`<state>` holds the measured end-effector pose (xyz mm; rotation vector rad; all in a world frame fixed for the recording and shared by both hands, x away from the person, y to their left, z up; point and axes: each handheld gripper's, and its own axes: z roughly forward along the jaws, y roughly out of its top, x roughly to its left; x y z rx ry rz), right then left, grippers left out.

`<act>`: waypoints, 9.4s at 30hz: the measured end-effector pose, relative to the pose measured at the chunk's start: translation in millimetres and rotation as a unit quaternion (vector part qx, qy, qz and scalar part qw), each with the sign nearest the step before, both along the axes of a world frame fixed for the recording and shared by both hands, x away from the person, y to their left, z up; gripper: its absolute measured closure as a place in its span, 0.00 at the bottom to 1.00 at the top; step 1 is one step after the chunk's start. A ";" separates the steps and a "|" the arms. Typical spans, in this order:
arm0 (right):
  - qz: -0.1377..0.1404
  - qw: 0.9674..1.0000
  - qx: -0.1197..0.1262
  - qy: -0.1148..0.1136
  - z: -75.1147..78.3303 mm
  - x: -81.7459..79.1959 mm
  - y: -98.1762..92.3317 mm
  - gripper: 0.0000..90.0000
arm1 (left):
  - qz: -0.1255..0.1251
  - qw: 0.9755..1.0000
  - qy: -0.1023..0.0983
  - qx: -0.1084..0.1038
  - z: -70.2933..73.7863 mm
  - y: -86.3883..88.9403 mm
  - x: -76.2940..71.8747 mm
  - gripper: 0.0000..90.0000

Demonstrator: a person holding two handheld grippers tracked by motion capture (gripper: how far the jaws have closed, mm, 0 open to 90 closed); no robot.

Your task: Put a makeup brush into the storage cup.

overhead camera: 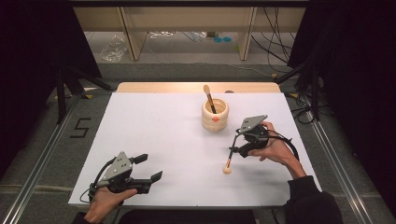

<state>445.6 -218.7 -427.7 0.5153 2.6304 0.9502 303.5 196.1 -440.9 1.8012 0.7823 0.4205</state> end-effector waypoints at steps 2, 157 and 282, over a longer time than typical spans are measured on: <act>0.005 1.000 -0.007 -0.001 -0.5 -0.5 -0.7 0.28 | 0.000 1.000 0.000 0.001 0.1 0.0 -0.1 0.21; 0.149 0.939 -0.283 0.129 -24.2 16.7 45.5 0.89 | -0.007 1.000 -0.004 0.007 1.2 1.3 -0.5 0.21; -0.094 0.943 0.310 -0.075 57.6 77.7 17.3 0.93 | 0.007 1.000 0.009 -0.005 -0.6 4.7 0.4 0.21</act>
